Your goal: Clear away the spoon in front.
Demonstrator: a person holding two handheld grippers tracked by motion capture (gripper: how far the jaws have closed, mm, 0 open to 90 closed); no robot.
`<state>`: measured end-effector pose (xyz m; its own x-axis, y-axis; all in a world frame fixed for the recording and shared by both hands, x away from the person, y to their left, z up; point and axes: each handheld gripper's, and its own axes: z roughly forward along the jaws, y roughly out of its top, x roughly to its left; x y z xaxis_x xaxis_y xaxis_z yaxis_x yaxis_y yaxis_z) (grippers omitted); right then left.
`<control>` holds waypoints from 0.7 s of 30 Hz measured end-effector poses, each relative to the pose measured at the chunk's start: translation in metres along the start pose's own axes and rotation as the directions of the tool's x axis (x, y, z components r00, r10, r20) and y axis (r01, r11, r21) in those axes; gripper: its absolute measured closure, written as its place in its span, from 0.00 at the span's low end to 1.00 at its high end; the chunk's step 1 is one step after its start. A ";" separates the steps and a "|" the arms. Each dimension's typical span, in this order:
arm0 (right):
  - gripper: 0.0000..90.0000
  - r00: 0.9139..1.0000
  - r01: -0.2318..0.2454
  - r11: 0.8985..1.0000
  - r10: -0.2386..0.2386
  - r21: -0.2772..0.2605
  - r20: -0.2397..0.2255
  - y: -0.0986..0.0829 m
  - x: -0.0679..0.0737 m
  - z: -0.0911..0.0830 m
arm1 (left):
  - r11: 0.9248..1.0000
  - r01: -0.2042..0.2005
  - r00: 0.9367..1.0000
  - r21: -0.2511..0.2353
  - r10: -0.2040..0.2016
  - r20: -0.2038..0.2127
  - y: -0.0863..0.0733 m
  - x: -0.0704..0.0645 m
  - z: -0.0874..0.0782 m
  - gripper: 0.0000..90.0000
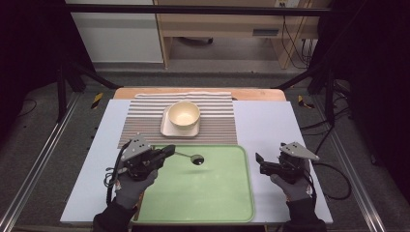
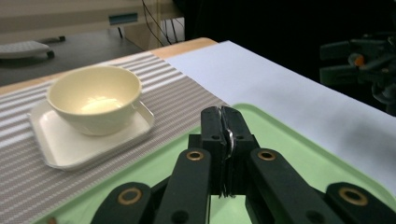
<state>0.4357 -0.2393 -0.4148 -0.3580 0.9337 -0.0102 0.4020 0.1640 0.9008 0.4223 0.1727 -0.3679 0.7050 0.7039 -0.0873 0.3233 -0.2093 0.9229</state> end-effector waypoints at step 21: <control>0.05 1.000 0.001 1.000 -0.001 0.001 -0.005 0.000 0.003 0.000 | 0.997 0.006 0.996 0.083 -0.013 0.091 -0.025 -0.027 0.016 0.98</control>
<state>0.4348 -0.2370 -0.4147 -0.3626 0.9319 -0.0086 0.4028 0.1651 0.9003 0.4055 0.1479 -0.3952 0.7553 0.6417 -0.1334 0.3788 -0.2612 0.8878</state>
